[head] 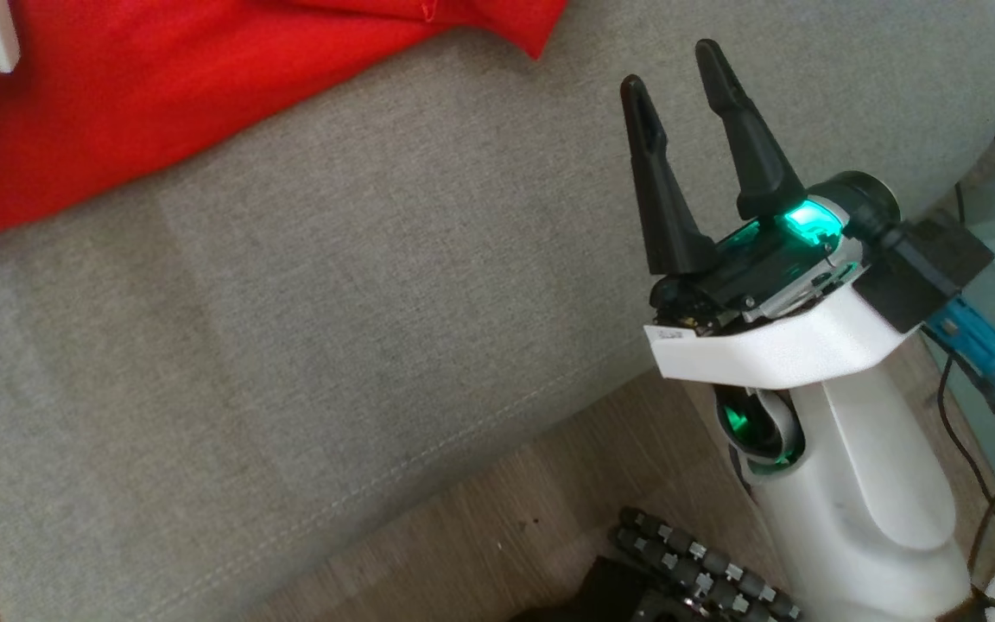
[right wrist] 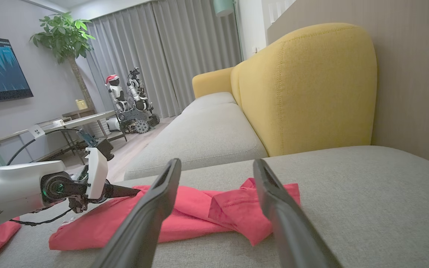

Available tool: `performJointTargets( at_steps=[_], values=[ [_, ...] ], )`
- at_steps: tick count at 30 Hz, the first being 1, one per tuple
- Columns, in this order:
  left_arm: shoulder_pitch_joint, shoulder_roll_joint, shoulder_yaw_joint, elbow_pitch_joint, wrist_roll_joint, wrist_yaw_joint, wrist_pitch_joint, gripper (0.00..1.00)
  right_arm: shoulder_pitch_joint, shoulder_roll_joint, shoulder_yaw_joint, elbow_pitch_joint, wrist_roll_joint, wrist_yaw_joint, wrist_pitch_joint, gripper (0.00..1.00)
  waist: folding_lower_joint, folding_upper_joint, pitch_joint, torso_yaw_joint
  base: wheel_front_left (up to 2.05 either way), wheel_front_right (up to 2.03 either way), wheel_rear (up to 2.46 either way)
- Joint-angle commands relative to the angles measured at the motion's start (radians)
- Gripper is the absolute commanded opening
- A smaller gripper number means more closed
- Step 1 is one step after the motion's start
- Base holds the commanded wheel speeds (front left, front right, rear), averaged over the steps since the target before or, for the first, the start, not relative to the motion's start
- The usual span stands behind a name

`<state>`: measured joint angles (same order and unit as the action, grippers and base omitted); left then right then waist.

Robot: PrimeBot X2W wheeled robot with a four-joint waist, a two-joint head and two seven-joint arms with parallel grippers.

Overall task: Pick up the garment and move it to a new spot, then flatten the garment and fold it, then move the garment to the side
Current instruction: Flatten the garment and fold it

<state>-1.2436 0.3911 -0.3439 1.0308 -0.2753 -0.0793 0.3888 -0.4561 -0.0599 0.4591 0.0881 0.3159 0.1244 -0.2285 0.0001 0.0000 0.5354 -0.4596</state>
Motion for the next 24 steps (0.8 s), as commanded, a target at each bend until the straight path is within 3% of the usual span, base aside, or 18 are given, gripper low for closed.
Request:
performJointTargets(
  at_steps=[1, 2, 3, 4, 5, 15, 24],
  values=[
    [-0.037, 0.041, 0.010, -0.013, 0.004, 0.003, 0.005, 1.00, -0.015, 0.010, 0.010, -0.029, 0.010, 0.006, -0.010, 1.00, -0.0001, 0.0000, 0.003, -0.001, 0.00, 0.00, 0.00],
    [-0.041, 0.038, 0.010, -0.003, 0.001, 0.002, 0.010, 1.00, -0.017, 0.010, 0.009, -0.028, 0.011, 0.006, -0.011, 1.00, -0.0001, 0.0000, 0.004, -0.001, 0.00, 0.00, 0.00],
    [-0.043, 0.035, 0.011, 0.006, -0.004, 0.000, 0.015, 0.70, -0.017, 0.010, 0.008, -0.026, 0.012, 0.006, -0.013, 1.00, -0.0001, 0.0000, 0.004, 0.000, 0.00, 0.00, 0.00],
    [-0.046, 0.031, 0.011, 0.012, -0.009, -0.003, 0.014, 0.07, -0.017, 0.010, 0.007, -0.025, 0.012, 0.006, -0.014, 1.00, -0.0001, 0.0000, 0.003, 0.001, 0.00, 0.00, 0.00],
    [-0.049, 0.028, 0.013, 0.017, -0.014, -0.005, 0.008, 0.00, -0.017, 0.010, 0.006, -0.024, 0.012, 0.006, -0.015, 1.00, -0.0001, 0.0000, 0.002, 0.004, 0.00, 0.00, 0.00],
    [-0.053, -0.014, 0.016, 0.007, -0.049, -0.027, -0.190, 0.00, -0.016, 0.010, -0.027, 0.007, -0.016, 0.006, -0.015, 1.00, -0.0001, 0.0000, -0.058, 0.082, 0.00, 0.00, 0.00],
    [0.071, -0.079, -0.024, -0.086, -0.101, -0.049, -0.368, 0.00, 0.013, 0.010, -0.158, 0.062, -0.040, 0.006, 0.010, 1.00, -0.0001, 0.0000, -0.182, 0.231, 0.00, 0.00, 0.00]
  ],
)
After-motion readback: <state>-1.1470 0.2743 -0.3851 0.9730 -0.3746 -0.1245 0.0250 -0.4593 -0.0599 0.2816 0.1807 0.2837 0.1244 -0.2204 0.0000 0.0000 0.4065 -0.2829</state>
